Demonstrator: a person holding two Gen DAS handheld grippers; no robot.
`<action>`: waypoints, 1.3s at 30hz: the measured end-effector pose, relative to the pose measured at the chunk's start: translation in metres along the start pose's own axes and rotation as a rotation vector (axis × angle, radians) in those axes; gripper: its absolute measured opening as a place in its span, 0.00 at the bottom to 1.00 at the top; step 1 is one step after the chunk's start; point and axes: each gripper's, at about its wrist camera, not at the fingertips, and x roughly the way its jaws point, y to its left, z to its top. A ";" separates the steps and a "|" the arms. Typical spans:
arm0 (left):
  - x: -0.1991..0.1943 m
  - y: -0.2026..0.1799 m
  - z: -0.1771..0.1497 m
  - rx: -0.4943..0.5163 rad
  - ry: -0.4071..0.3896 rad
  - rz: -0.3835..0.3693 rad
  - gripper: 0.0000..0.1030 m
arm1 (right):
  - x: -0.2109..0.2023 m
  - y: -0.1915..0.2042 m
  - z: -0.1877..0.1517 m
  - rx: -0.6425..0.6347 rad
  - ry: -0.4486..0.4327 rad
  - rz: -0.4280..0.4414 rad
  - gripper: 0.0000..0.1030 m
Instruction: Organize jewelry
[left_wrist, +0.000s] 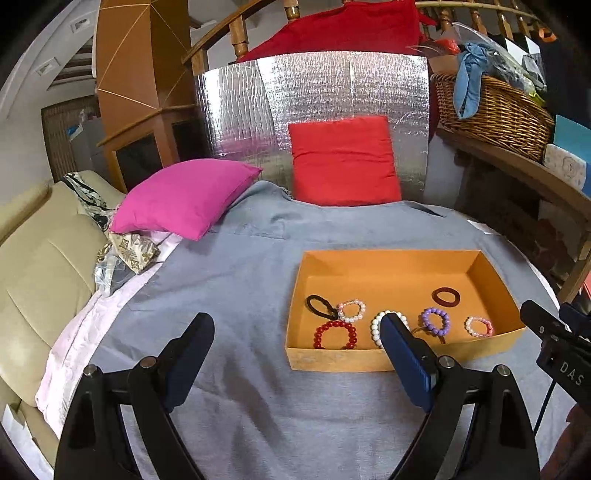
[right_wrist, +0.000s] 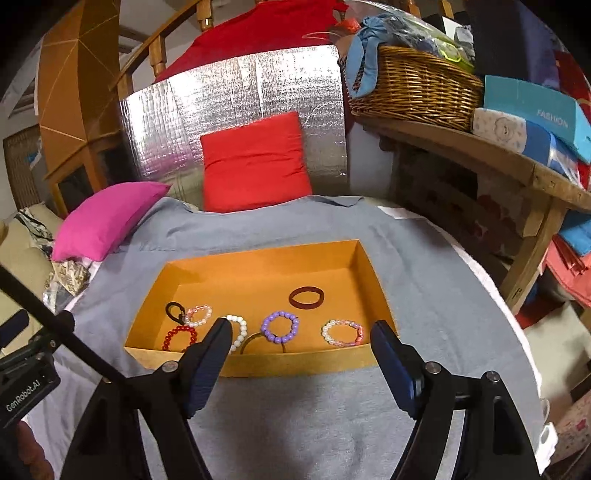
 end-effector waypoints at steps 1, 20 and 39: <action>0.001 0.000 0.000 0.000 0.000 0.001 0.89 | 0.001 0.000 0.001 0.001 0.004 -0.003 0.78; 0.007 0.010 0.003 -0.020 0.007 0.025 0.89 | 0.006 0.011 0.001 -0.015 -0.002 0.009 0.78; 0.006 0.010 0.004 -0.014 0.003 0.020 0.89 | 0.010 0.014 0.001 -0.014 0.006 0.017 0.78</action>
